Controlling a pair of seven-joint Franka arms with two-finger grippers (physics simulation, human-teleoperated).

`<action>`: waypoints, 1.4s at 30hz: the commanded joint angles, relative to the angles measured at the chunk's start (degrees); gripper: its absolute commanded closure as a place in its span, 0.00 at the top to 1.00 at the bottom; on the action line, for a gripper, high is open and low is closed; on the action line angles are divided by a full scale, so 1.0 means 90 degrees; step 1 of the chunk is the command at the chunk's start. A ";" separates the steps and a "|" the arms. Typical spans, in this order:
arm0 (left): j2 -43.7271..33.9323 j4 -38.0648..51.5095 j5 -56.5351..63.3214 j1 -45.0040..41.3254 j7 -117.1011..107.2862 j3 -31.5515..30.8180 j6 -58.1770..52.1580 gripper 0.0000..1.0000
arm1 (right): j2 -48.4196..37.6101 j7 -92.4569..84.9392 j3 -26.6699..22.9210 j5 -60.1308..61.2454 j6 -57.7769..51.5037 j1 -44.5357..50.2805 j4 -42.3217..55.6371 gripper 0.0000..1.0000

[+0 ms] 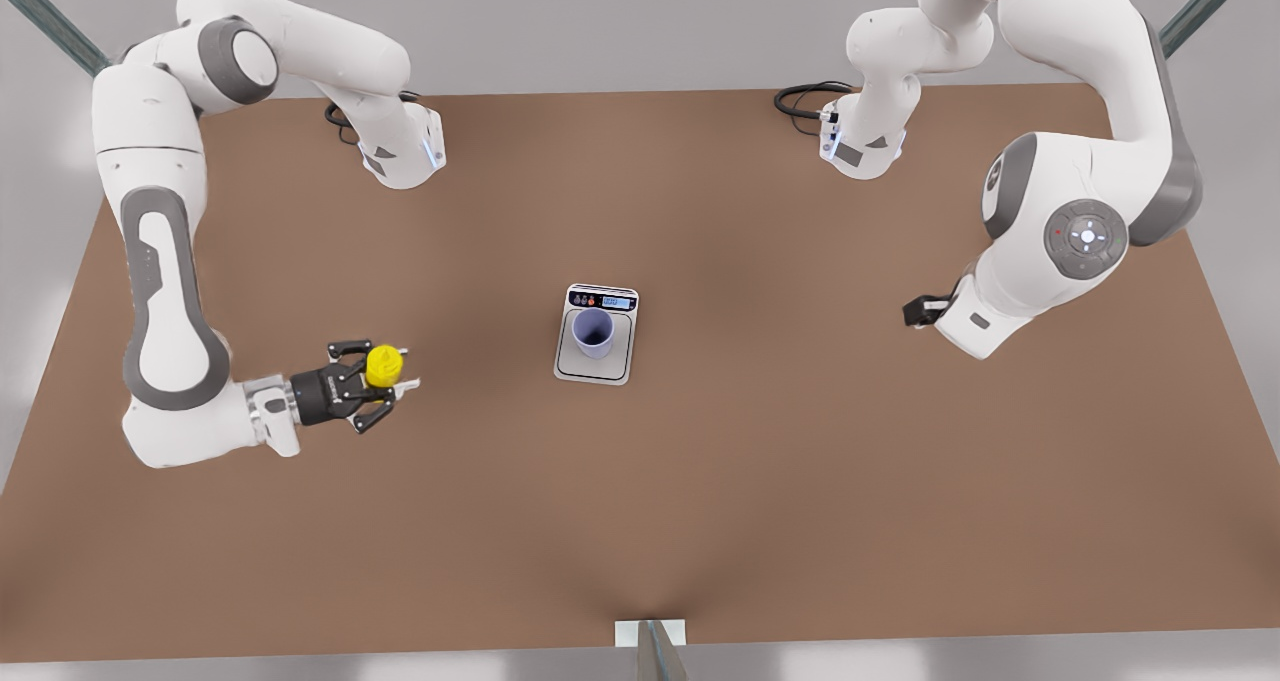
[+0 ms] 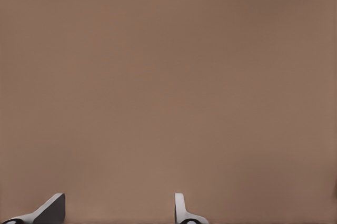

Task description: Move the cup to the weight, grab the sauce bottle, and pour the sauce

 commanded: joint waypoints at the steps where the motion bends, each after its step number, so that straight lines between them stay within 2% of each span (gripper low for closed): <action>1: -0.0001 -0.0010 -0.0003 -0.0012 0.0000 0.0000 0.0000 1.00 | 0.0042 -0.0106 -0.0006 -0.0013 -0.0131 -0.0010 0.0013 0.42; 5: 0.0019 -0.0010 0.0007 -0.0168 0.0039 -0.0010 -0.0029 1.00 | 0.0969 -0.1179 -0.0006 0.0329 -0.0258 -0.0166 0.0013 0.42; 9: 0.0068 -0.0010 0.0007 -0.0197 0.0010 -0.0010 -0.0068 1.00 | 0.1732 -0.2089 -0.0309 0.0300 -0.0258 -0.0205 0.0042 0.43; 22: 0.0126 -0.0010 0.0016 -0.0197 0.0000 -0.0010 -0.0059 1.00 | 0.2650 -0.2665 -0.0797 0.0251 -0.0316 -0.0166 0.0101 0.44; 27: 0.0185 -0.0010 0.0007 -0.0197 -0.0010 -0.0010 -0.0049 1.00 | 0.2757 -0.2782 -0.0885 0.0271 -0.0287 -0.0127 0.0101 0.48; 30: 0.0185 -0.0010 0.0007 -0.0197 -0.0010 -0.0010 -0.0049 1.00 | 0.2787 -0.2763 -0.0915 0.0280 -0.0277 -0.0117 0.0101 0.55; 31: 0.0185 -0.0010 0.0007 -0.0197 -0.0010 -0.0010 -0.0049 1.00 | 0.2787 -0.2763 -0.0915 0.0290 -0.0277 -0.0117 0.0101 0.63; 32: 0.0195 -0.0010 0.0007 -0.0188 -0.0010 -0.0010 -0.0049 1.00 | 0.2787 -0.2763 -0.0915 0.0300 -0.0277 -0.0117 0.0101 0.74; 33: 0.0195 -0.0010 0.0007 -0.0188 -0.0010 -0.0010 -0.0039 1.00 | 0.2787 -0.2753 -0.0915 0.0300 -0.0277 -0.0127 0.0101 1.00; 42: 0.0214 -0.0010 0.0007 -0.0197 -0.0010 -0.0010 -0.0029 1.00 | 0.2777 -0.2685 -0.1002 0.0241 -0.0258 -0.0176 0.0120 1.00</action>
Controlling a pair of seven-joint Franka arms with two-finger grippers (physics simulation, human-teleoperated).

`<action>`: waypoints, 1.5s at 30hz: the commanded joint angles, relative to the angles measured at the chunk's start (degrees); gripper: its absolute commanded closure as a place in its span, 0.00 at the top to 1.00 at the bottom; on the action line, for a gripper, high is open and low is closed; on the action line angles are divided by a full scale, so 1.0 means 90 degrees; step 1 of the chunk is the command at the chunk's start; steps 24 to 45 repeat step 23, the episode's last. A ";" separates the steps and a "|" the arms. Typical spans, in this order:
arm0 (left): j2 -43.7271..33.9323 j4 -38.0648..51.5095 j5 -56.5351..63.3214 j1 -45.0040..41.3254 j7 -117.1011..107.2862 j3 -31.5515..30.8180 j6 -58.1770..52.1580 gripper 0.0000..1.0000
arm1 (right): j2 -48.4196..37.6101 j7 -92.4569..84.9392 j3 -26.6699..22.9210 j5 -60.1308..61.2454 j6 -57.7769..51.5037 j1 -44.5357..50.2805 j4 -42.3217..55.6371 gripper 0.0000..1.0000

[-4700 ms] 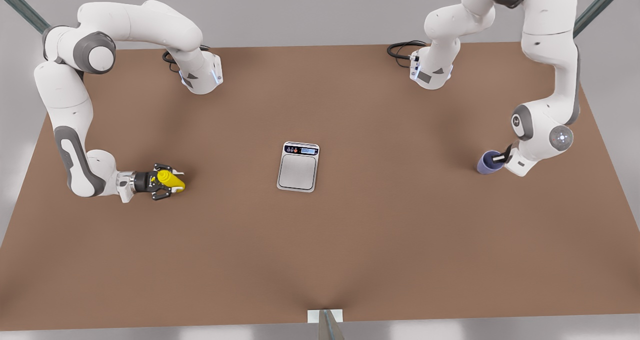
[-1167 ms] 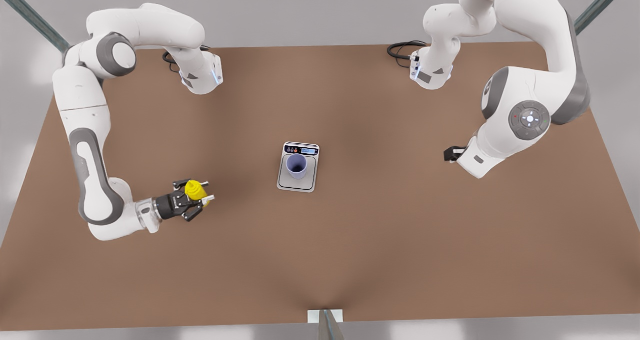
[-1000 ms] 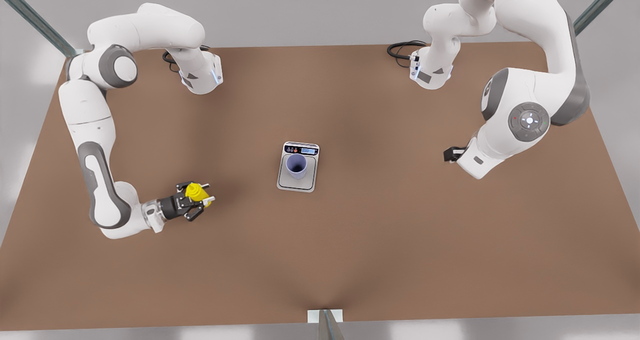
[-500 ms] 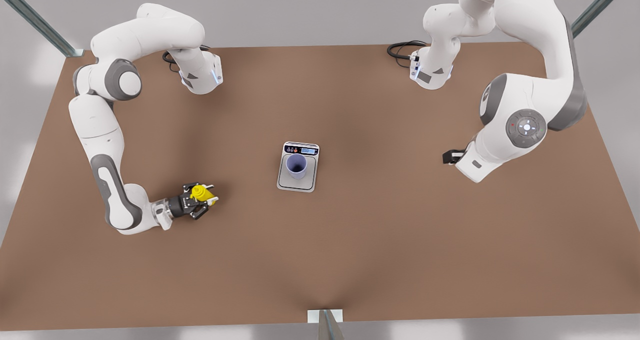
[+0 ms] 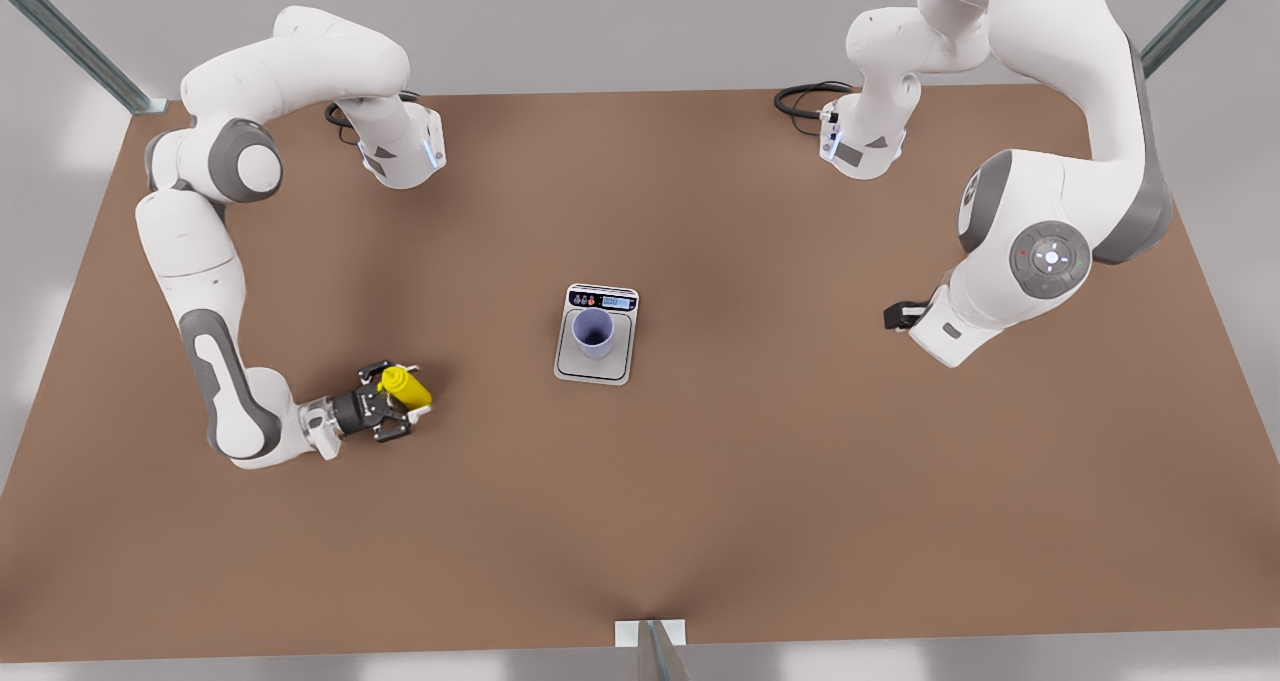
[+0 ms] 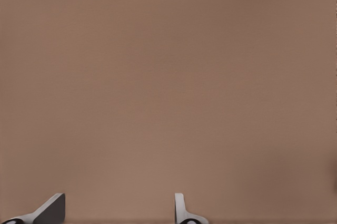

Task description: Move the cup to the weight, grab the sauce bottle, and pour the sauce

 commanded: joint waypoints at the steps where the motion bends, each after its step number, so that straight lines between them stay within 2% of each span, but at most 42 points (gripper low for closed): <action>1: 0.0000 -0.0001 0.0001 0.0000 0.0000 0.0000 0.0000 1.00 | -0.0001 -0.0012 -0.0019 -0.0010 -0.0001 -0.0008 0.0005 1.00; 6: -0.0010 -0.0001 0.0001 0.0000 0.0000 0.0000 0.0000 1.00 | -0.0079 -0.0070 -0.0293 -0.0400 -0.0206 -0.0516 0.0093 1.00; 8: -0.0001 -0.0001 0.0001 0.0000 0.0000 0.0000 0.0000 1.00 | -0.0079 0.0182 -0.0293 -0.0917 -0.1064 -0.1227 0.0658 1.00; 9: 0.0000 0.0009 0.0001 0.0000 0.0000 0.0000 0.0000 1.00 | -0.0361 0.1030 -0.0235 -0.1396 -0.1552 -0.1697 0.1176 1.00; 10: 0.0000 0.0009 0.0001 0.0000 0.0000 0.0000 0.0010 1.00 | -0.1121 0.2270 -0.0196 -0.1640 -0.1729 -0.1572 0.1616 1.00; 12: 0.0000 -0.0001 0.0001 0.0000 0.0000 0.0000 0.0010 1.00 | -0.2500 0.5191 0.0781 -0.2509 -0.1759 -0.0791 0.1929 1.00; 13: 0.0000 0.0009 0.0001 0.0000 0.0000 0.0000 0.0010 1.00 | -0.3096 0.6832 0.0938 -0.3105 -0.1622 0.0088 0.2124 1.00; 15: 0.0000 0.0009 0.0001 0.0000 0.0000 0.0000 0.0020 1.00 | -0.4229 0.9839 0.0684 -0.4666 -0.0041 0.1933 0.1627 1.00; 16: 0.0000 0.0009 0.0011 0.0000 0.0000 0.0000 0.0020 1.00 | -0.4503 1.2347 0.0138 -0.5146 0.0575 0.2549 0.1188 1.00; 17: 0.0000 -0.0001 0.0011 0.0000 0.0000 -0.0010 0.0020 1.00 | -0.4901 1.4484 -0.0244 -0.5683 0.0936 0.2785 0.0545 1.00; 19: 0.0000 0.0009 0.0011 -0.0078 -0.0010 -0.0010 -0.0010 1.00 | -0.5946 1.6589 -0.0420 -0.5792 0.0917 0.2580 -0.0384 1.00; 20: 0.0000 0.0009 0.0001 -0.0224 -0.0048 0.0000 -0.0010 1.00 | -0.5997 1.6580 -0.0391 -0.5772 0.0635 0.2589 0.0033 1.00; 22: -0.0010 0.0009 0.0011 -0.0244 -0.0313 0.0000 -0.0029 1.00 | -0.5909 1.6629 -0.0391 -0.5733 0.0614 0.2638 0.0093 1.00; 45: -0.0010 0.0009 0.0011 -0.0244 -0.0313 -0.0010 -0.0029 1.00 | -0.5890 1.6639 -0.0391 -0.5743 0.0614 0.2648 0.0103 1.00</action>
